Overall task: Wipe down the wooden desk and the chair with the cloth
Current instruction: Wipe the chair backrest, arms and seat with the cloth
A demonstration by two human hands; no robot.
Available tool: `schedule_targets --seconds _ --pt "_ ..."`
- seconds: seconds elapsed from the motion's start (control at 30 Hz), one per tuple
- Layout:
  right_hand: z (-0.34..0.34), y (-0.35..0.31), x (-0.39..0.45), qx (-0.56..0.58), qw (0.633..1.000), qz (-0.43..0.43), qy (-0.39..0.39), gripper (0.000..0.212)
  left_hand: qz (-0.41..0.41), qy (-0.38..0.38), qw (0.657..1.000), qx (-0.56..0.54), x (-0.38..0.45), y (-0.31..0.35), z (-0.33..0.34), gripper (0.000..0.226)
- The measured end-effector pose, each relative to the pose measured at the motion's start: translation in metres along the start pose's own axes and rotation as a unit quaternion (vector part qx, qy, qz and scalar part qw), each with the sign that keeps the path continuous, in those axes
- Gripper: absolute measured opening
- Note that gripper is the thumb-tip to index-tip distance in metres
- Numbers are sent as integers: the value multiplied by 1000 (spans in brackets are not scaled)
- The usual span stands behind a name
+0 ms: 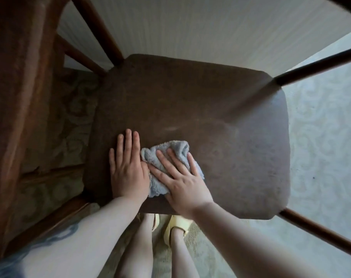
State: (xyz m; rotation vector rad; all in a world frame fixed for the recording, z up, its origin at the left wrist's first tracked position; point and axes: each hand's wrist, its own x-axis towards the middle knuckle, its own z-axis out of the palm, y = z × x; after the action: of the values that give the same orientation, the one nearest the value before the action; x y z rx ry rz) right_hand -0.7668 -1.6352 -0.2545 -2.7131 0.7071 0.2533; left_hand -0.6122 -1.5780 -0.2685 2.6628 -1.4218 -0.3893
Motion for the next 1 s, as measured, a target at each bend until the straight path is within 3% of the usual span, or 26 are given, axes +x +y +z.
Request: schedule_targets --seconds 0.07,0.13,0.17,0.2,0.23,0.27,0.37,0.43,0.47,0.5,0.6,0.63,0.73,0.87,0.93,1.0 --pt "-6 27 12 -34 999 -12 -1 66 -9 9 1000 -7 1 -4 -1 62" --pt "-6 42 6 -13 984 172 40 67 -5 18 1000 -14 1 -7 -1 60" --pt "-6 37 0 9 959 276 66 68 -12 22 999 -22 0 -8 0 60" --pt "-3 24 -6 21 934 345 88 69 -23 27 999 -32 -1 -7 0 61" --pt "0 6 -11 25 927 361 93 72 -35 33 998 -43 -2 -7 1 61" --pt "2 -13 -15 29 942 324 86 74 -48 39 997 -52 -5 -7 1 62" --pt "5 -41 -7 38 998 54 7 72 -100 46 992 -59 -14 -14 0 68" --pt "-4 -21 20 -1 994 -98 -43 67 -169 48 982 -72 -19 -27 -2 71" --pt "-10 -4 35 -28 990 -131 -46 67 -198 50 975 -84 -20 -33 -3 70" --pt "-14 12 45 -45 992 -111 -46 68 -215 54 970 -98 -20 -38 -2 68" --pt "-23 30 35 -24 995 100 13 66 -238 71 960 -131 -21 -37 3 70" --pt "-21 23 22 -28 995 98 16 65 -255 84 953 -139 -23 -32 5 70" --pt "-12 -2 8 -60 993 -85 -64 68 -301 128 932 -154 -28 -21 11 65" --pt "-27 -7 78 -122 952 -234 -155 61 -335 157 905 -208 -26 -24 15 66" --pt "-26 -3 90 -119 962 -213 -119 61 -363 176 881 -249 -21 -21 10 68" --pt "-18 -19 70 -66 993 -90 -43 64 -371 185 863 -290 -18 -22 7 66"
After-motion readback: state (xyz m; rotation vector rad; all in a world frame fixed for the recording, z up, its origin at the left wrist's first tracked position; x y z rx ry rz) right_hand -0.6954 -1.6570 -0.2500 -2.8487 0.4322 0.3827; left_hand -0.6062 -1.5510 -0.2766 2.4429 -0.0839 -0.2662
